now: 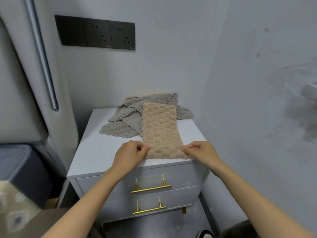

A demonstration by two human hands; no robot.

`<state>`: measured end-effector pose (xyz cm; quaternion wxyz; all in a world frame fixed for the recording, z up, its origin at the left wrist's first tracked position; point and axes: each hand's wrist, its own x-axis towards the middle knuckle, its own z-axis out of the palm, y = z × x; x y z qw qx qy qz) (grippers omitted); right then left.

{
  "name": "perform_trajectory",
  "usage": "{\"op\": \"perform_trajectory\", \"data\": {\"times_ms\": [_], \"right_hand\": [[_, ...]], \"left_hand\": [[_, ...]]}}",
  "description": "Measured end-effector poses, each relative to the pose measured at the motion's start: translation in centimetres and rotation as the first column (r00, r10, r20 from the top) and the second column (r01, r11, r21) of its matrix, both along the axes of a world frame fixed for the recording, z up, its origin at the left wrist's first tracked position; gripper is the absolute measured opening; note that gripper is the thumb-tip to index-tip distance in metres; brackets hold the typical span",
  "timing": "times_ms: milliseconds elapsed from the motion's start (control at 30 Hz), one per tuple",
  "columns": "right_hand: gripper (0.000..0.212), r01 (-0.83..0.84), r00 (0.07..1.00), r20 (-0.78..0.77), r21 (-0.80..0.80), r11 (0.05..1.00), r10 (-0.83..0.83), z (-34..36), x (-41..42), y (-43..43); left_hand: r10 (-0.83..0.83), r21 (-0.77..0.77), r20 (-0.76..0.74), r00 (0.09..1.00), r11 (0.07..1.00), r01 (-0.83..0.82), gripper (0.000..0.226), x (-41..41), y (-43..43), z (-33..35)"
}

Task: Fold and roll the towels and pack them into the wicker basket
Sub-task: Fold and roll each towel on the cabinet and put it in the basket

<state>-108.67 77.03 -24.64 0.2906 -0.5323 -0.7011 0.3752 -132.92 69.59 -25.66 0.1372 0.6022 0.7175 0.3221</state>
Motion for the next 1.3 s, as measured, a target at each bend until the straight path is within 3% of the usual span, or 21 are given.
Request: {"op": "perform_trajectory", "data": {"times_ms": [233,367,467,533,633,767,967,1067,1233,1300], "right_hand": [[0.020,0.065,0.971,0.215,0.166,0.984,-0.101,-0.9,-1.5,0.7],[0.018,0.028,0.944,0.303,0.318,0.948,-0.130,-1.1,-1.8,0.4],[0.017,-0.048,0.928,0.344,0.497,0.866,-0.146,-0.9,-2.1,0.0],[0.019,-0.162,0.917,0.377,0.653,0.740,-0.132,-1.1,-2.4,-0.1],[0.023,-0.324,0.907,0.421,0.744,0.584,-0.033,-2.1,-2.9,-0.3],[0.024,-0.441,0.872,0.484,0.714,0.544,0.071,-2.7,-2.8,-0.5],[0.027,-0.505,0.816,0.575,0.662,0.554,0.056,-2.2,-1.5,-1.1],[0.034,-0.482,0.821,0.568,0.635,0.604,0.058,-2.0,-1.0,-0.7],[0.023,-0.451,0.835,0.544,0.591,0.669,0.082,-1.9,-0.2,-0.4],[0.023,-0.397,0.859,0.503,0.542,0.741,0.092,-1.5,-0.2,-0.4]], "left_hand": [[0.096,-0.031,-0.254,0.963,0.994,-0.108,0.043,0.7,0.2,-0.2],[0.087,-0.040,-0.339,0.937,0.993,-0.107,0.032,0.9,0.1,0.3],[0.063,0.177,-0.345,0.936,0.984,-0.001,0.016,0.7,0.1,-0.2],[-0.008,0.276,-0.397,0.918,0.953,0.128,0.021,0.7,0.3,-0.6],[-0.136,0.284,-0.502,0.854,0.907,0.311,0.036,1.1,0.5,-0.6],[-0.209,0.243,-0.532,0.821,0.890,0.385,0.030,1.3,0.0,-0.7],[-0.228,0.184,-0.438,0.870,0.924,0.335,0.028,1.1,-0.8,-0.7],[-0.241,0.173,-0.411,0.879,0.926,0.335,0.027,0.9,-0.8,-0.7],[-0.247,0.169,-0.378,0.892,0.929,0.328,0.024,0.4,-0.6,-0.7],[-0.238,0.170,-0.316,0.919,0.938,0.301,0.020,0.5,-0.5,-0.4]]}}
